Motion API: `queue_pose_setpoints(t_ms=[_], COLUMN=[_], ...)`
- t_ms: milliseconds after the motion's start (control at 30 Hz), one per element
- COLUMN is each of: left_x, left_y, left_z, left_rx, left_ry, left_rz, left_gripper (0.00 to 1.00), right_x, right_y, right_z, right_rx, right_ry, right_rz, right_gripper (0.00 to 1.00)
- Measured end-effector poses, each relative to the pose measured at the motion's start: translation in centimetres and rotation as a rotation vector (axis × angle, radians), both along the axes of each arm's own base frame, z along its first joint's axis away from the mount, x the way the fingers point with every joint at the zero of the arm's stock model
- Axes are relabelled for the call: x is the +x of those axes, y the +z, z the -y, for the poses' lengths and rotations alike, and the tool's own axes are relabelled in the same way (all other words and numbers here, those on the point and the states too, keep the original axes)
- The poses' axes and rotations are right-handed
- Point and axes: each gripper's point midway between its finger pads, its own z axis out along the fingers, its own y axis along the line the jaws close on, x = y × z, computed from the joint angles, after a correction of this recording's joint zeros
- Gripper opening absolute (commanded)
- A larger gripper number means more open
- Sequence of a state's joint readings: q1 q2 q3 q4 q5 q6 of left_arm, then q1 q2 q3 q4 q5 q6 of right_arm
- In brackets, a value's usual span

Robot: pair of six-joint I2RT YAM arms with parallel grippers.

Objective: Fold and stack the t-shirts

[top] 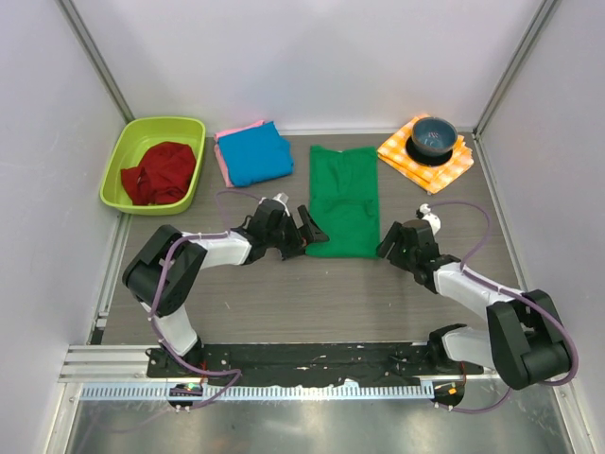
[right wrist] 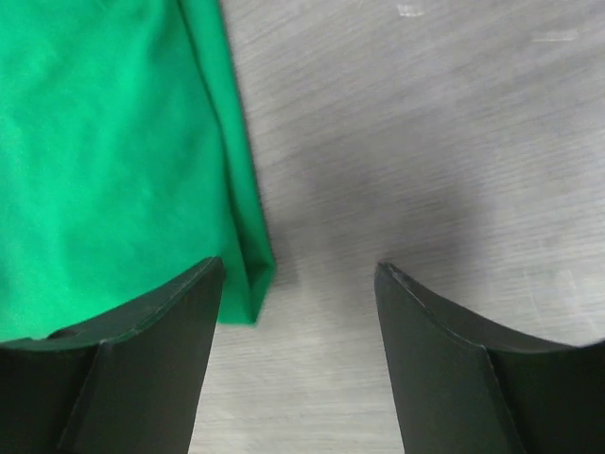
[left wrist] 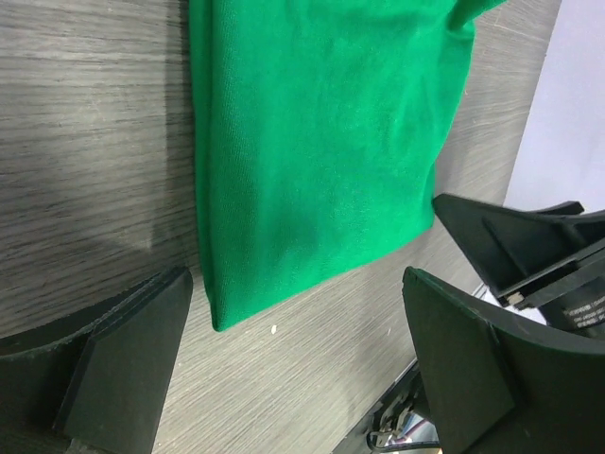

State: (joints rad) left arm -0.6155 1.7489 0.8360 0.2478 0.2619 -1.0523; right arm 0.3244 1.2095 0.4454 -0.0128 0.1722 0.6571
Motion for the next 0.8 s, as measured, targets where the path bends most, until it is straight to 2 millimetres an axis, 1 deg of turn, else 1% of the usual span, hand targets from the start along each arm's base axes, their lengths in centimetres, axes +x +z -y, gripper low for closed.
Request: queue_pose_setpoints(t_ms=[33, 67, 167, 267, 433, 533, 600, 633, 667, 733, 767, 800], left_x=[0.0, 0.0, 0.0, 0.0, 0.0, 0.1, 0.2, 0.2, 0.2, 0.4, 0.5, 0.5], left_y=[0.0, 0.0, 0.0, 0.1, 0.0, 0.0, -0.1, -0.1, -0.2, -0.3, -0.4, -0.4], left_z=[0.0, 0.0, -0.1, -0.2, -0.2, -0.2, -0.1, -0.1, 0.0, 0.1, 0.1, 0.1], left_rx=[-0.006, -0.013, -0.028, -0.039, -0.052, -0.060, -0.066, -0.071, -0.075, -0.084, -0.089, -0.093], left_ry=[0.002, 0.003, 0.003, 0.001, -0.004, -0.007, -0.009, -0.012, -0.014, -0.014, -0.014, -0.014], left_rz=[-0.001, -0.002, -0.004, -0.002, 0.000, 0.001, 0.001, 0.001, 0.002, 0.000, -0.002, -0.003], left_gripper=[1.00, 1.00, 1.00, 1.00, 0.99, 0.96, 0.94, 0.91, 0.89, 0.83, 0.82, 0.82], right_x=[0.0, 0.3, 1.2, 1.4, 0.1, -0.5, -0.7, -0.8, -0.8, -0.8, -0.7, -0.6], right_y=[-0.3, -0.2, 0.7, 0.9, 0.3, 0.4, 0.4, 0.3, 0.3, 0.1, 0.0, -0.1], right_z=[0.2, 0.2, -0.3, -1.1, -2.5, -3.0, -3.2, -3.3, -3.4, -3.4, -3.4, -3.5], right_rx=[0.020, 0.052, 0.143, 0.216, 0.316, 0.351, 0.365, 0.371, 0.376, 0.383, 0.390, 0.396], right_ry=[-0.005, -0.007, 0.001, 0.024, 0.065, 0.078, 0.082, 0.083, 0.084, 0.080, 0.079, 0.078], right_rz=[-0.007, 0.003, 0.037, 0.037, -0.004, -0.014, -0.019, -0.020, -0.021, -0.023, -0.024, -0.024], right_gripper=[0.72, 0.72, 0.72, 0.72, 0.72, 0.70, 0.68, 0.67, 0.62, 0.58, 0.55, 0.54])
